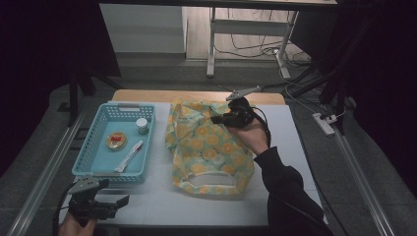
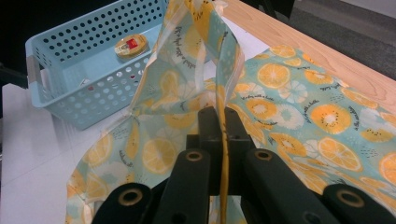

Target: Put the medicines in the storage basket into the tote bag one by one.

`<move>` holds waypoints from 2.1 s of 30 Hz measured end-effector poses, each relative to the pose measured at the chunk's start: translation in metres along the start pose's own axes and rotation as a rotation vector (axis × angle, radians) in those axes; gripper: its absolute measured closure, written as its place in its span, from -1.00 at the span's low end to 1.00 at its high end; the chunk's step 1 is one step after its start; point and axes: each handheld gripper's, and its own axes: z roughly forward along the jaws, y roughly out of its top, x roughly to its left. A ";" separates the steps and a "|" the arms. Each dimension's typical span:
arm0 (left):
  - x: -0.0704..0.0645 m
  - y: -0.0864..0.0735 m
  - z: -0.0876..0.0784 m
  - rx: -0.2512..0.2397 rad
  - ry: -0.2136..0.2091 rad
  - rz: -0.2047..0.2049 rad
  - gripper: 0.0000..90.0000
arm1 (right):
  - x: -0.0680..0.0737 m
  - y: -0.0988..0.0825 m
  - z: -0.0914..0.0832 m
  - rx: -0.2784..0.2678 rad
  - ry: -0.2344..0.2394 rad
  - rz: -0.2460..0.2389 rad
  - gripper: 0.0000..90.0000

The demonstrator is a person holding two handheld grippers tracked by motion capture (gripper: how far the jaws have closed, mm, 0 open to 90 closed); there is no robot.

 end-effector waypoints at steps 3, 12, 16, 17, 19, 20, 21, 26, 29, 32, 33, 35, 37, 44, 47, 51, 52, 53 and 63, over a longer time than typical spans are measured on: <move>0.000 0.003 -0.002 -0.014 0.005 0.007 -1.00 | -0.001 -0.001 0.001 0.000 0.000 -0.001 1.00; 0.003 0.013 -0.005 -0.009 0.016 0.010 -1.00 | -0.002 -0.003 0.001 0.000 -0.004 0.002 1.00; 0.007 0.020 -0.006 0.002 0.021 0.008 -1.00 | -0.002 -0.004 0.000 0.000 -0.007 0.003 1.00; 0.008 0.021 -0.007 0.004 0.016 0.003 -1.00 | -0.003 -0.004 0.000 0.000 -0.007 0.003 1.00; 0.010 0.025 -0.008 -0.002 0.004 -0.006 -1.00 | -0.003 -0.004 0.001 0.002 -0.007 0.002 1.00; 0.011 0.027 -0.009 -0.004 0.005 -0.007 -1.00 | -0.003 -0.004 0.001 0.003 -0.008 0.001 1.00; 0.012 0.029 -0.009 -0.007 0.012 -0.007 -1.00 | -0.003 -0.004 0.002 0.004 -0.008 0.001 1.00; 0.013 0.037 -0.007 -0.003 0.017 -0.011 -0.99 | -0.002 -0.003 0.003 0.005 -0.008 -0.001 1.00; 0.016 0.041 -0.006 -0.002 0.029 -0.008 -0.99 | -0.002 -0.003 0.004 0.004 -0.008 -0.002 1.00; 0.020 0.045 -0.005 -0.006 0.041 -0.001 -1.00 | -0.002 -0.003 0.004 0.007 -0.007 -0.002 1.00; 0.020 0.047 -0.004 -0.004 0.043 0.005 -1.00 | -0.002 -0.003 0.004 0.008 -0.007 -0.003 1.00; 0.022 0.050 -0.003 0.001 0.049 0.019 -1.00 | -0.002 -0.003 0.004 0.010 -0.008 0.000 1.00; 0.024 0.054 -0.001 0.004 0.048 0.027 -1.00 | -0.003 -0.003 0.004 0.009 -0.008 0.002 1.00; 0.031 0.065 0.007 0.021 0.043 0.035 -0.99 | -0.003 -0.003 0.003 0.008 -0.011 0.002 1.00; 0.035 0.071 0.009 0.024 0.050 0.031 -0.99 | -0.003 -0.003 0.002 0.005 -0.012 0.000 1.00; 0.040 0.077 0.012 0.025 0.064 0.029 -1.00 | -0.004 -0.003 0.003 0.003 -0.012 0.002 1.00; 0.040 0.079 0.013 0.030 0.069 0.028 -1.00 | -0.004 -0.003 0.003 0.003 -0.012 0.002 1.00; 0.041 0.080 0.014 0.033 0.073 0.030 -1.00 | -0.004 -0.003 0.003 0.005 -0.012 0.002 1.00; 0.053 0.095 0.021 0.054 0.126 0.019 -1.00 | -0.003 -0.002 0.002 -0.001 -0.015 -0.004 1.00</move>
